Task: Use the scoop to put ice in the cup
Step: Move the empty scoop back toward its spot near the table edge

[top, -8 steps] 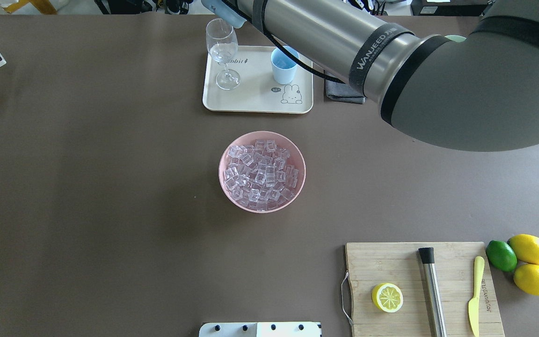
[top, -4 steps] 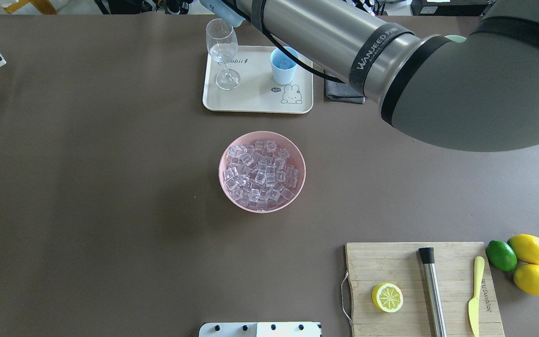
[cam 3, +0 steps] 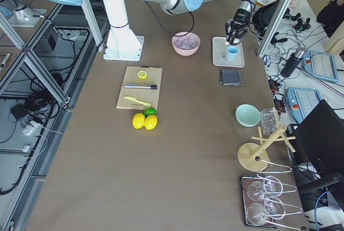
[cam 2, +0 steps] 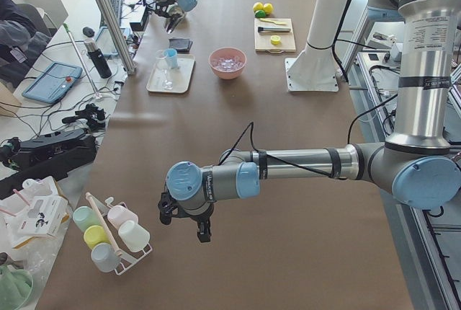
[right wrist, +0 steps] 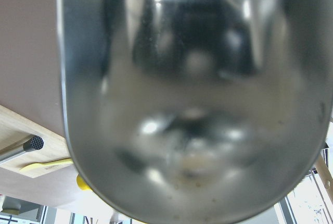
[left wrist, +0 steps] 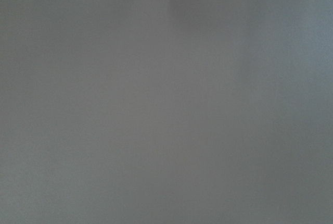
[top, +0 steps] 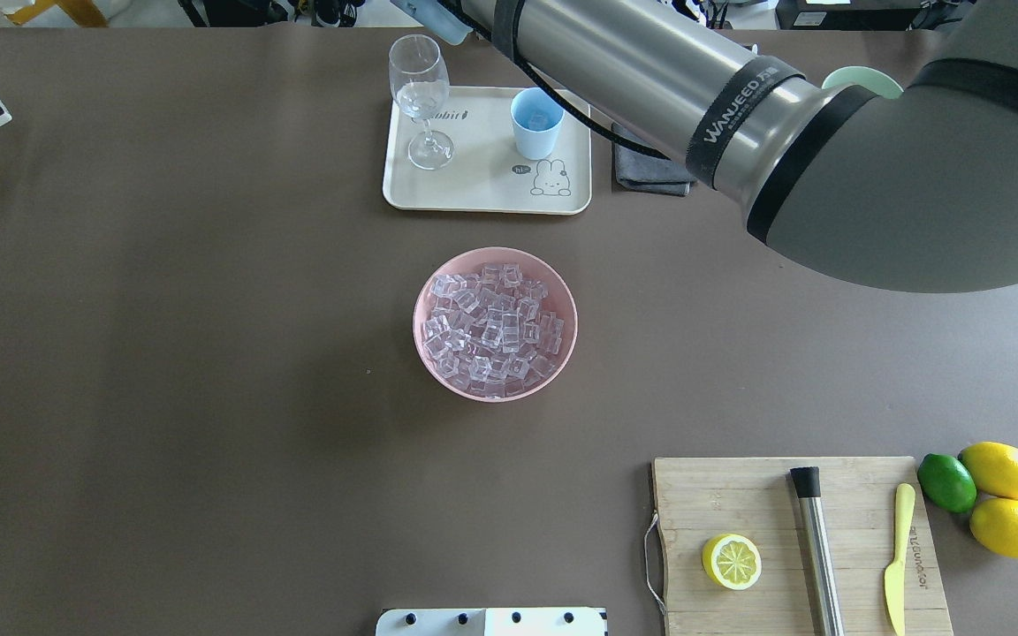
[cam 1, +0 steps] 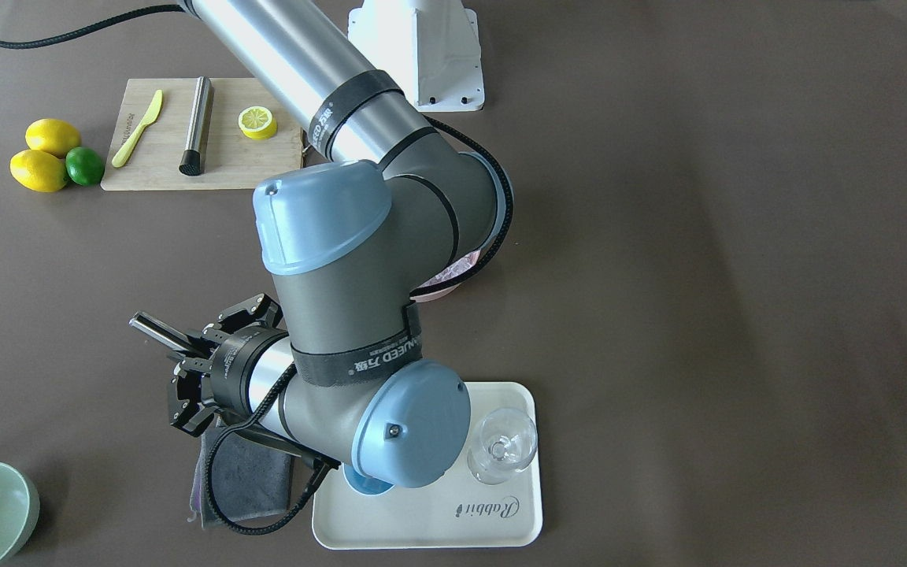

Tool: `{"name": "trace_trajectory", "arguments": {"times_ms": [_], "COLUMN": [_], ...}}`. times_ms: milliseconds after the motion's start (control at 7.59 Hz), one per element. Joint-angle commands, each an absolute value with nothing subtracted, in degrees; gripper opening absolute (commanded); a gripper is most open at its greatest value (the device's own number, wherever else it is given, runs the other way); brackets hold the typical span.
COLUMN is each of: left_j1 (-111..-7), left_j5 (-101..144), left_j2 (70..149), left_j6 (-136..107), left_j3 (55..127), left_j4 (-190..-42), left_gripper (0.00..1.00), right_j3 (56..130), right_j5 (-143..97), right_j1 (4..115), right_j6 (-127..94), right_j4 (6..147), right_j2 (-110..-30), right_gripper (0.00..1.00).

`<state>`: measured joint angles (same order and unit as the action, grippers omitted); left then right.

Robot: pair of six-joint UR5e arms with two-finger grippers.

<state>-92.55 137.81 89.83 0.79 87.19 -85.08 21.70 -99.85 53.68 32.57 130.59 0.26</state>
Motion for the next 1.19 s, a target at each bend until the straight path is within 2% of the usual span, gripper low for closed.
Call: {"name": "trace_trajectory", "arguments": {"times_ms": [0,527,790,922,1053], "left_j1": [-92.55,-92.64,-92.55,-92.55,-92.55], "left_j5": [137.81,137.81,137.81,137.81,137.81], "left_j2": [89.82,89.82,89.82,89.82,89.82], "left_j6": [0.79,0.79,0.79,0.79,0.79], "left_j3": [87.19,87.19,87.28,87.28,87.28], "left_j4": [-85.08,-85.08,-85.08,-85.08,-85.08], "left_gripper": [0.98,0.98,0.98,0.98,0.98], "right_j3": [37.46,71.98,90.96,96.54,98.59], "right_j5": [-104.31,-111.87,-119.22,-120.57,-123.81], "right_j1": [60.18,68.88,71.71,71.98,72.33], "right_j6": [32.17,29.53,21.23,17.18,13.57], "right_j4": [133.31,141.31,140.37,138.27,138.17], "right_j2": [-9.71,-35.26,-52.56,-57.87,-60.62], "right_gripper": [0.0,0.0,0.0,0.0,0.0]}}
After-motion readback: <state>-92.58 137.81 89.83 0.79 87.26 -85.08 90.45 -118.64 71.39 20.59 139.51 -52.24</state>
